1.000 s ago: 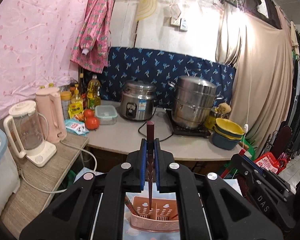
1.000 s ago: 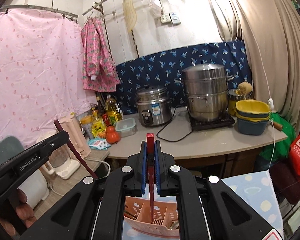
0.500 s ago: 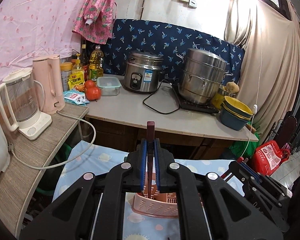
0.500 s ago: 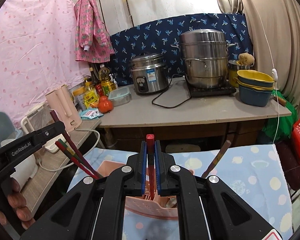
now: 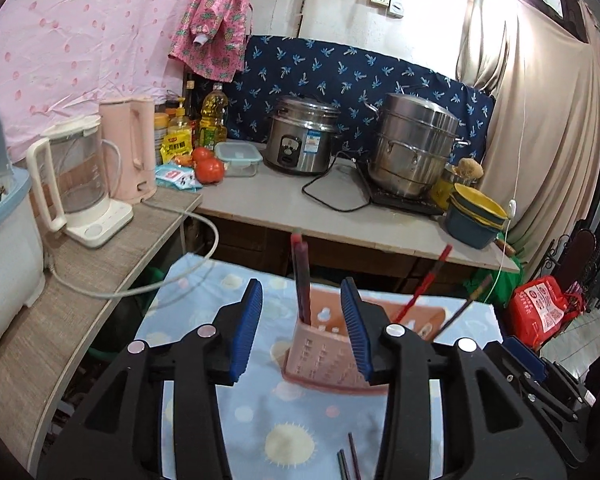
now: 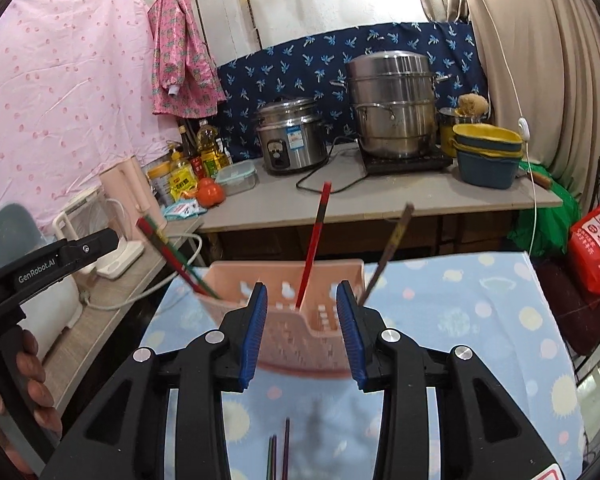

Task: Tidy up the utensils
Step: 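Lower both chopsticks into the pink basket and open both tools, then move both open tools back down to the remaining chopsticks, then grasp a dark maroon chopstick with the right tool while the left tool grasps the green gold-banded chopstick, then lift both held chopsticks and carry them over the pink basket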

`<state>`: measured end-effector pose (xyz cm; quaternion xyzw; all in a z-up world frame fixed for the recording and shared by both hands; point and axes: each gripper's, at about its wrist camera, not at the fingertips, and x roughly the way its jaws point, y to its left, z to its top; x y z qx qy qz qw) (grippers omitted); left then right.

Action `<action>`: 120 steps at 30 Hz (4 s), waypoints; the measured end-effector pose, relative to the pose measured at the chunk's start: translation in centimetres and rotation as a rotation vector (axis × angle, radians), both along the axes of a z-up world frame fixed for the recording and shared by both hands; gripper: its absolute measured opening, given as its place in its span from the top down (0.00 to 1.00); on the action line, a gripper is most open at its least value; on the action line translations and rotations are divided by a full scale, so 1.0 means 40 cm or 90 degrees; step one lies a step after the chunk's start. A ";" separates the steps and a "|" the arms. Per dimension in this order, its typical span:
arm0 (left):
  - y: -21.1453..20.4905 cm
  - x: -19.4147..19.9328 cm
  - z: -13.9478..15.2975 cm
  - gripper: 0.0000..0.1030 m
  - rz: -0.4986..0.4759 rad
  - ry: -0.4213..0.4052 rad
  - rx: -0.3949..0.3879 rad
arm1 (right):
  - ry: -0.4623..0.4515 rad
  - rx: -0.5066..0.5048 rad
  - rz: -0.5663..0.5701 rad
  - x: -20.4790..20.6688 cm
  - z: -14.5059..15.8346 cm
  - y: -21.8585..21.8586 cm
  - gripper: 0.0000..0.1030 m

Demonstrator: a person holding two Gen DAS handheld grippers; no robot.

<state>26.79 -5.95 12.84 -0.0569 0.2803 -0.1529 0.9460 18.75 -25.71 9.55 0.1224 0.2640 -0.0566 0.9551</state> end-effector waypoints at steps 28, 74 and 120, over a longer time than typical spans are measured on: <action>0.044 -0.421 -0.447 0.62 -0.054 0.240 0.082 | 0.202 -0.008 0.050 -0.413 -0.348 0.158 0.66; -0.017 -0.538 -0.501 0.59 -0.133 0.299 0.061 | 0.261 0.017 0.053 -0.466 -0.438 0.149 0.93; -0.015 -0.546 -0.483 0.93 -0.146 0.273 0.074 | 0.241 0.021 0.063 -0.484 -0.412 0.155 0.93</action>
